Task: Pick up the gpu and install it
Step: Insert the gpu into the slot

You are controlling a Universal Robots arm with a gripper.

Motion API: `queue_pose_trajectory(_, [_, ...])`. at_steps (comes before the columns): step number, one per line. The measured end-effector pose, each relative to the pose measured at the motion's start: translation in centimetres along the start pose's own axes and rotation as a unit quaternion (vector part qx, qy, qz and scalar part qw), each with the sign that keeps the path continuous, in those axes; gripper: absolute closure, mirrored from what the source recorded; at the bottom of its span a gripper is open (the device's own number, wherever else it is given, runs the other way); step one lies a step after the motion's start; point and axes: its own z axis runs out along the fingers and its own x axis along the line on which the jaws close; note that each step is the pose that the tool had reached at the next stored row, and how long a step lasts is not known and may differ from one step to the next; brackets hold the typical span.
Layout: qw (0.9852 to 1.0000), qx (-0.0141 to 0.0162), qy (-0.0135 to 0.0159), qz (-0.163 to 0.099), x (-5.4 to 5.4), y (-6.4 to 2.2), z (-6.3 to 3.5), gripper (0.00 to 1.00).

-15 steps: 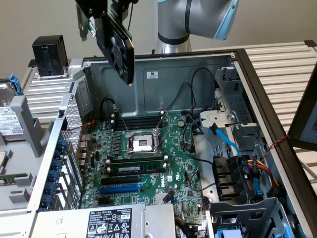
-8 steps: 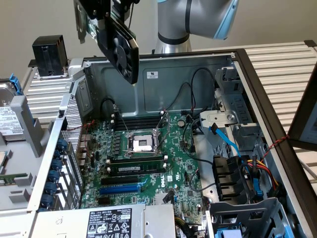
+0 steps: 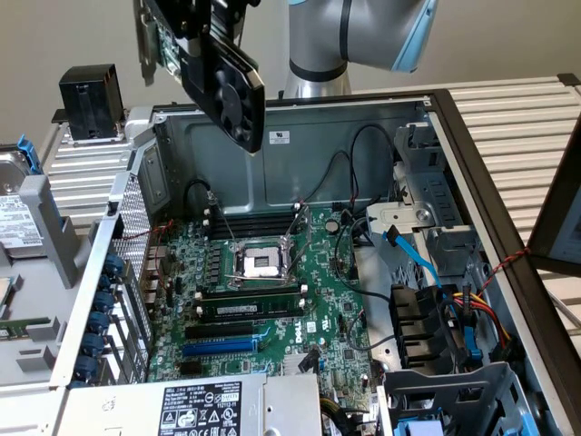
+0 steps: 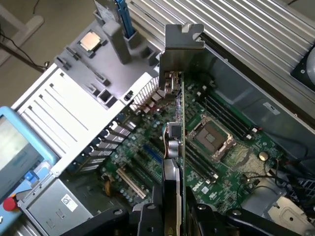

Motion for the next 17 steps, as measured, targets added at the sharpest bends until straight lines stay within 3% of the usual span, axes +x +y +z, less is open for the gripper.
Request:
queue_pose_trajectory(6, [0.9985, 0.0034, 0.0068, -0.054, 0.01, 0.0, 0.01, 0.73])
queue_pose_trajectory(9, [0.9975, 0.0068, 0.0049, -0.07, -0.01, -0.01, 0.01, 0.73])
queue_pose_trajectory(13, [0.9965, 0.0087, 0.0033, -0.083, -0.08, -0.06, -0.01, 0.73])
queue_pose_trajectory(15, [0.9961, 0.0081, 0.0023, -0.088, -0.14, -0.1, -0.03, 0.73])
queue_pose_trajectory(17, [0.9954, 0.0049, -0.0004, -0.096, -0.16, -0.11, -0.03, 0.73])
